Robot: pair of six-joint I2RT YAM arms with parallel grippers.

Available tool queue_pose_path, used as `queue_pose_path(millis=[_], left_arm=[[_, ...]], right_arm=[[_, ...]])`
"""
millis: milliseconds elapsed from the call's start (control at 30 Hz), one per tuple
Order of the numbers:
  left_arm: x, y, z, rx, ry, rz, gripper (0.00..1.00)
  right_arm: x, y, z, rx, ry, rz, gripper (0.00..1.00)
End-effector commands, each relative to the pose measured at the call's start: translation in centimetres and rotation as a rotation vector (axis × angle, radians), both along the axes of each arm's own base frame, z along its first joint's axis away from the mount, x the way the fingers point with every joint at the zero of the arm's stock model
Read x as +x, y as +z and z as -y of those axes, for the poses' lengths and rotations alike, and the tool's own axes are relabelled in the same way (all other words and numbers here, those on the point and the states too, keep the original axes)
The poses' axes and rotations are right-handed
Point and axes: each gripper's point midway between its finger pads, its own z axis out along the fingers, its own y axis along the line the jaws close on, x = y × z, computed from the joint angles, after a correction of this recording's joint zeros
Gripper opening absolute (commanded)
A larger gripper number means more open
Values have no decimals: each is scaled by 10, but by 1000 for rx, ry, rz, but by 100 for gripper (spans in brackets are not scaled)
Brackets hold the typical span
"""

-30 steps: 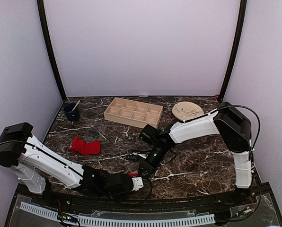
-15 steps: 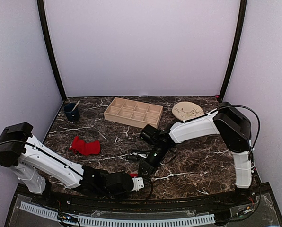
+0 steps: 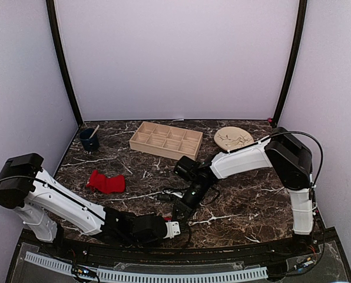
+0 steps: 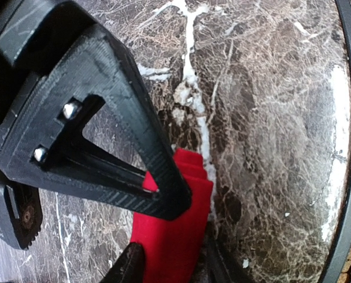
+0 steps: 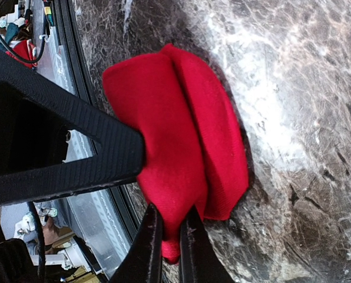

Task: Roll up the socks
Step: Pick up the sock from the center of the board.

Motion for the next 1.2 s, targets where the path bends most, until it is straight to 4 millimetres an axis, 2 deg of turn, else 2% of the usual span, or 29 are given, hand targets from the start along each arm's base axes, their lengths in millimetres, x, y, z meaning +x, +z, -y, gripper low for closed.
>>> queue_pose_path(millis=[0,633,933,1167], left_arm=[[-3,-12,-8,29,-4,-21,38],[-5,-38,-17,112,11,-50,40],[-18,-53,-21,149,2,-141,39],[-25,-65,-22,179,23,-217,37]], right_arm=[[-5,-8,4,-31,11,-29,8],[-11,-9,5,-26,23,-73,9],[-9,-9,7,-27,17,-76,9],[-8,-12,11,-34,5,-86,14]])
